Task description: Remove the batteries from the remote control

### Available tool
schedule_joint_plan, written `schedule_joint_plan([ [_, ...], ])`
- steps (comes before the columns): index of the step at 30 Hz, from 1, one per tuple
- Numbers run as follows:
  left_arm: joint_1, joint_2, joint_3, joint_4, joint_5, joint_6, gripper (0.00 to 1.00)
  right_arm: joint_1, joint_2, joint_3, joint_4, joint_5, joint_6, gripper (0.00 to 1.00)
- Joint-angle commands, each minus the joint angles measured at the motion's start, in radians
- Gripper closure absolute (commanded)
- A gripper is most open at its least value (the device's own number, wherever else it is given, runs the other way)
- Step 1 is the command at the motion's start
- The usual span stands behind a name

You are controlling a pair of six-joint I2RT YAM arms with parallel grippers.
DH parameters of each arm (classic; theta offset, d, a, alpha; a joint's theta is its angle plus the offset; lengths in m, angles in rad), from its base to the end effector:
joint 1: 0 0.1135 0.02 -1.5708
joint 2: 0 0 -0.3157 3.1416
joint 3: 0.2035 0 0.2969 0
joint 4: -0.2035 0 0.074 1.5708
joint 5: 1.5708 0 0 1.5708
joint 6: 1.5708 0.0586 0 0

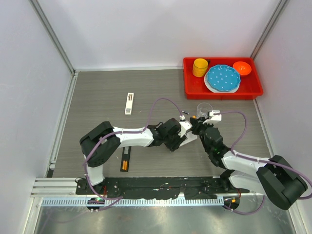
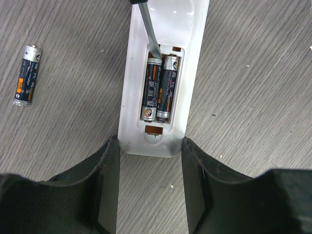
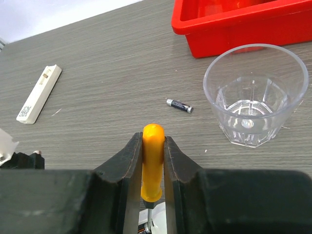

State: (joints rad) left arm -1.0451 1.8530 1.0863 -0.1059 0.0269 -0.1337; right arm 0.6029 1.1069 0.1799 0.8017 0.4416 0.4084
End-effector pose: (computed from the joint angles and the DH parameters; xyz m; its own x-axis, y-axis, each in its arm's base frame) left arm 0.2215 -0.3850 0.1566 -0.4974 0.5918 -0.6344 0.8143 0.5706 -0.1061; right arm 0.2014 0.1082 0.1834 -0.1593 0.3262 -0.9318 -0.1090 0.9322 0.3450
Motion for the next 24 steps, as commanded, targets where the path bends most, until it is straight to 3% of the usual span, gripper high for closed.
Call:
schedule_joint_plan([
  [1, -0.006, 0.068, -0.008, -0.078, 0.011, -0.003, 0.9, 0.008, -0.015, 0.035, -0.038, 0.0, -0.114, 0.99],
  [16, -0.006, 0.069, -0.008, -0.081, 0.014, -0.003, 0.9, 0.138, 0.165, 0.02, 0.047, 0.049, -0.079, 0.99],
  [24, -0.006, 0.072, -0.006, -0.081, 0.008, -0.003, 0.9, 0.173, 0.123, -0.005, 0.068, 0.013, -0.045, 0.99],
])
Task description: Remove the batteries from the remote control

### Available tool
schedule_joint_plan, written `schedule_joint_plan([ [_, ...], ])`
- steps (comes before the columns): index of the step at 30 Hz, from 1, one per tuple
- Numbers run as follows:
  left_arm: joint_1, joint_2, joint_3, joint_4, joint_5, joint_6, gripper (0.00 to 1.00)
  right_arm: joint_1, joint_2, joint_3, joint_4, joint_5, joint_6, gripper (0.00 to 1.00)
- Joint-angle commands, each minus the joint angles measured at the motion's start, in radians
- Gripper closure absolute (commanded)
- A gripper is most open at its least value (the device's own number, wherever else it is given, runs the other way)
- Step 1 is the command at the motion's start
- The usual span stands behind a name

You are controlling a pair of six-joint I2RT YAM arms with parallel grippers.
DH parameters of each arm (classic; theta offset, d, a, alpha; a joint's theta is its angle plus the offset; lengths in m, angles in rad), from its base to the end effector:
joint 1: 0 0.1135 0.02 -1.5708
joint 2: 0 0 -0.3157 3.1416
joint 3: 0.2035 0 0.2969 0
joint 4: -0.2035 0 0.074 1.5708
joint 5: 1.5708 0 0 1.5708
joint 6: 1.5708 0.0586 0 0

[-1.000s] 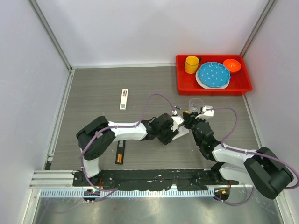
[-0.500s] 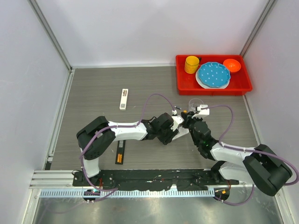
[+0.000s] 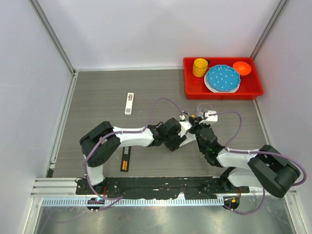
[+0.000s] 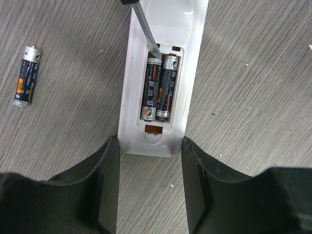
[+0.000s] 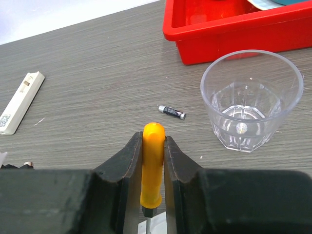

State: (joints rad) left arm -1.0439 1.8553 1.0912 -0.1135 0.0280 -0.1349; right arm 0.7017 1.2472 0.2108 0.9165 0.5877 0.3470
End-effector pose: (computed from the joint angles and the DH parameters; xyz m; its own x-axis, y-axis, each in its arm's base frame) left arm 0.2222 -0.3853 0.1567 -0.5007 0.5933 -0.6303 0.8131 0.5722 -0.1073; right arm 0.2052 0.1309 0.1785 -0.1256 0.2644 -0.9562 -0.0788 0.9581 0.2753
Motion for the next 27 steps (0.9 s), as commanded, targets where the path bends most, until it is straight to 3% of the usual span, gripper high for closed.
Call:
schedule_joint_plan([
  [1, -0.007, 0.071, -0.011, -0.075, 0.007, -0.003, 0.9, 0.076, -0.026, -0.039, -0.047, -0.134, 0.023, 0.99],
  [14, -0.007, 0.073, -0.01, -0.078, 0.01, -0.002, 0.91, 0.053, -0.12, -0.097, -0.079, -0.126, 0.168, 0.99],
  [27, -0.007, 0.071, -0.01, -0.08, 0.007, -0.002, 0.91, -0.122, -0.154, -0.166, 0.071, -0.368, 0.352, 0.99],
])
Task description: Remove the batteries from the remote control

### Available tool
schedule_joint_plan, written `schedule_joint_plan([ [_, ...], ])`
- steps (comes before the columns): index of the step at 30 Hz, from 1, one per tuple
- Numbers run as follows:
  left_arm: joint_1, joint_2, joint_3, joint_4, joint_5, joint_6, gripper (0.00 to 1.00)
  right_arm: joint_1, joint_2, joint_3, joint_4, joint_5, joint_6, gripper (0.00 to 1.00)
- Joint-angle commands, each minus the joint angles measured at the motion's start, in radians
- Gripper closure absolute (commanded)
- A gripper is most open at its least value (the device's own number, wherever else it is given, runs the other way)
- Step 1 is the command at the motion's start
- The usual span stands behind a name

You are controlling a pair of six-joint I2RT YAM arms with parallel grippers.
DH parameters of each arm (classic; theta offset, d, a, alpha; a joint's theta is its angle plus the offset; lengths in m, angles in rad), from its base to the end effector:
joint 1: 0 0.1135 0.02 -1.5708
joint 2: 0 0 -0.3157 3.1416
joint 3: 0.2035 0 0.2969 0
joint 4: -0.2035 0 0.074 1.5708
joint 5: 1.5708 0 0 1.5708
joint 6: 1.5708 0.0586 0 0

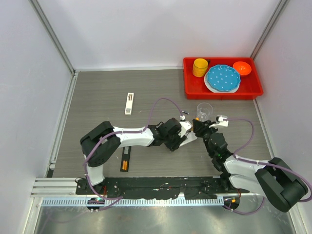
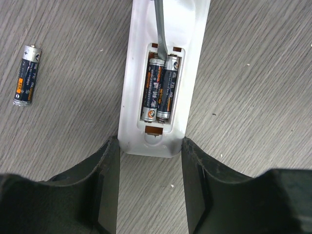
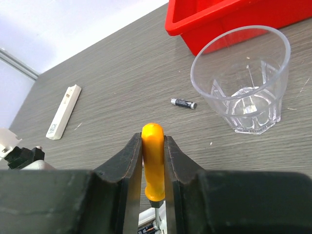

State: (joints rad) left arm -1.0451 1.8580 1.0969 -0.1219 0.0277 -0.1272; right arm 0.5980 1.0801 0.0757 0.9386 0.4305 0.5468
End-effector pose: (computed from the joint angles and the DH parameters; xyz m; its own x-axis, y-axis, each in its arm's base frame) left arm 0.2222 -0.3862 0.1567 -0.4954 0.6012 -0.6270 0.8172 0.5673 -0.1018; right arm 0.1831 0.0951 0.1704 -0.1335 0.4808 -0.8666 -0.1148 0.8610 0.4954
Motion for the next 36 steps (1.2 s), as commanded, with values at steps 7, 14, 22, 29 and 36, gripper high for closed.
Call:
schedule_joint_plan([
  [7, -0.006, 0.069, -0.017, -0.07, 0.008, -0.009, 0.91, -0.043, -0.023, -0.025, 0.071, -0.286, 0.188, 0.99],
  [14, -0.006, 0.067, -0.019, -0.068, 0.008, -0.011, 0.91, -0.049, -0.121, 0.001, -0.032, -0.317, 0.194, 0.99],
  [22, -0.006, 0.064, -0.02, -0.067, 0.012, -0.011, 0.91, -0.049, -0.164, 0.006, -0.122, -0.263, 0.154, 0.99],
  [29, -0.006, 0.06, -0.022, -0.067, -0.006, -0.009, 0.9, -0.049, -0.226, 0.033, -0.222, -0.216, 0.111, 0.99],
  [36, -0.004, 0.026, -0.049, -0.052, -0.15, -0.011, 0.37, -0.05, -0.325, 0.056, -0.363, -0.161, 0.05, 0.99],
])
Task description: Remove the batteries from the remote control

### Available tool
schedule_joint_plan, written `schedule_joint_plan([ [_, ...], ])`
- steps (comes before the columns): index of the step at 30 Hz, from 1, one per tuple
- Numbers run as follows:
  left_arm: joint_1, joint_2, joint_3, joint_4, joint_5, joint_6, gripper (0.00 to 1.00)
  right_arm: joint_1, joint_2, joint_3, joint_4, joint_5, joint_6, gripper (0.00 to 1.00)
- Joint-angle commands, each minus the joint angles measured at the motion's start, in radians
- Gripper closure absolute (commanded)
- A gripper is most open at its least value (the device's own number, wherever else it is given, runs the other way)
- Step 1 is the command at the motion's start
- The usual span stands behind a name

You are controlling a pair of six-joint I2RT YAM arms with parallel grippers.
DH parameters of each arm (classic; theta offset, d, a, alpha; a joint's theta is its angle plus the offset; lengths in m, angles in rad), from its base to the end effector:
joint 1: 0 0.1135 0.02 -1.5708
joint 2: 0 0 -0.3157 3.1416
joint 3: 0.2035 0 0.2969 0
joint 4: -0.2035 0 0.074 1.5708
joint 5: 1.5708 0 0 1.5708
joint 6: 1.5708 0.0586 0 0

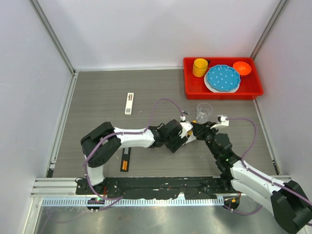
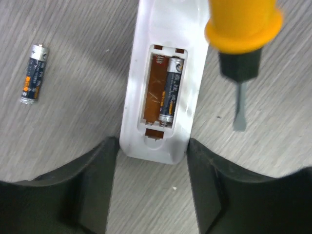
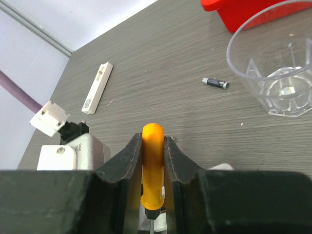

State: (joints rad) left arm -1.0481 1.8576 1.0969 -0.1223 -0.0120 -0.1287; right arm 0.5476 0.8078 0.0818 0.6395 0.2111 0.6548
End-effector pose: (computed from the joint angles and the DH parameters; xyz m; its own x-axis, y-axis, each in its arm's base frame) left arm 0.2230 -0.3856 0.1569 -0.4932 0.5990 -0.6308 0.8060 0.5875 -0.0723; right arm 0.1685 0.0884 0.1822 -0.2600 0.5389 -0.8012 -0.2175 0.7758 0.5924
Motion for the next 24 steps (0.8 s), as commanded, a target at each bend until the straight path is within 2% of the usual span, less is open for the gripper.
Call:
schedule_joint_plan([
  [1, -0.001, 0.025, -0.049, -0.05, -0.123, -0.011, 0.33, -0.001, -0.061, 0.052, -0.073, 0.062, -0.064, 0.99],
  [3, 0.002, 0.029, -0.052, -0.05, -0.146, -0.011, 0.23, 0.0, -0.084, 0.059, -0.107, 0.07, -0.076, 0.99],
  [10, 0.048, 0.026, -0.037, -0.056, -0.227, -0.029, 0.2, -0.002, -0.124, 0.067, -0.155, 0.089, -0.104, 0.99],
  [13, 0.082, 0.025, -0.029, -0.042, -0.192, -0.04, 0.25, -0.002, -0.137, 0.072, -0.17, 0.094, -0.115, 0.99],
  [20, 0.099, 0.084, 0.069, -0.077, -0.06, -0.051, 0.44, -0.003, -0.145, 0.081, -0.187, 0.105, -0.138, 0.99],
  [24, 0.1, 0.121, 0.116, -0.083, -0.005, -0.069, 0.47, -0.003, -0.14, 0.085, -0.185, 0.113, -0.141, 0.99],
])
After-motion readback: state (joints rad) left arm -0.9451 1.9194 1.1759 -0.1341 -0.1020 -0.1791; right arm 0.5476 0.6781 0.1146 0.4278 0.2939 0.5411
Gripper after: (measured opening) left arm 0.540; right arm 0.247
